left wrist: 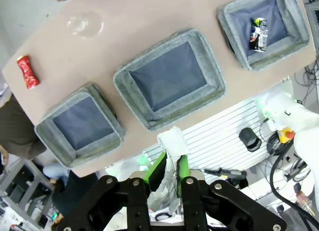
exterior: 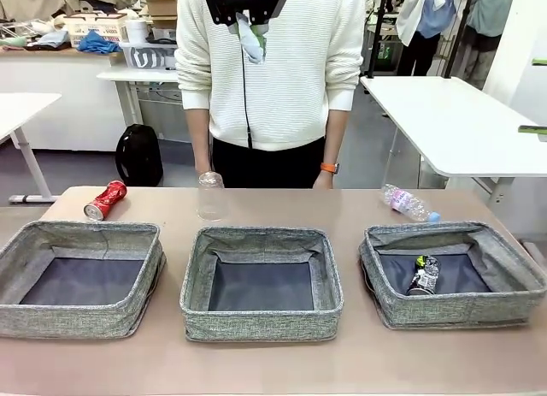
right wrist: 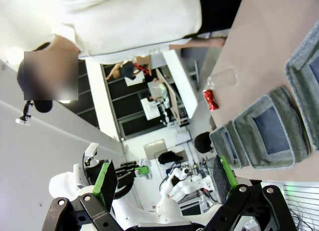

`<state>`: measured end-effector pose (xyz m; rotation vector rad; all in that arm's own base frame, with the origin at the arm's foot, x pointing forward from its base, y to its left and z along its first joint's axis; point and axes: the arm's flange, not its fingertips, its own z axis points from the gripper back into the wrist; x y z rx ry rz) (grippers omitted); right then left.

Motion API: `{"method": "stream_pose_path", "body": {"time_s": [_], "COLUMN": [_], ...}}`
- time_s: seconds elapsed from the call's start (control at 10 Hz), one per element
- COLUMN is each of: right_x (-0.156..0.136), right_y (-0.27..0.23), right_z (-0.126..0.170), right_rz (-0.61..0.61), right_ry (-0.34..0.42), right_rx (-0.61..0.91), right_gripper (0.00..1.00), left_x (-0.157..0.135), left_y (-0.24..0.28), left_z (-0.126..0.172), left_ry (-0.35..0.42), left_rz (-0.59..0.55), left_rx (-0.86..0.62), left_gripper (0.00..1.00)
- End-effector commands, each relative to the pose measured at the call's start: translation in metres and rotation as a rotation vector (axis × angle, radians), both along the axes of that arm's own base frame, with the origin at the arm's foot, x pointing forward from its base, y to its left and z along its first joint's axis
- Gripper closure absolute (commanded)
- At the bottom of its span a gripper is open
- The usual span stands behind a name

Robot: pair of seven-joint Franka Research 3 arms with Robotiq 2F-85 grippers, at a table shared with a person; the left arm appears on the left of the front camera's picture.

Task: Sort the waste into the appropriate baskets.
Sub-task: Place the picked waste into the Fabric basket indicated by the person.

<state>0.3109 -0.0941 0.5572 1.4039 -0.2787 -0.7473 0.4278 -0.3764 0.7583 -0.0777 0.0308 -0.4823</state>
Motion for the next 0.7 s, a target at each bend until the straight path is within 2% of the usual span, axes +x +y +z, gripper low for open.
{"method": "stream_pose_path", "body": {"time_s": [0.0, 0.6], "right_x": [0.0033, 0.0033], "right_y": [0.0011, 0.0011], "right_z": [0.0005, 0.0005], "right_rz": [0.004, 0.004], "right_ry": [-0.032, -0.032], "right_rx": [0.006, 0.006], "right_gripper": [0.00, 0.00], "left_x": [-0.0015, -0.0015], "left_y": [0.0007, 0.0007], "left_z": [0.0010, 0.0010], "left_ry": [0.005, 0.005], "left_rz": [0.000, 0.000], "left_rx": [-0.007, -0.007], "left_gripper": [0.89, 0.89]}}
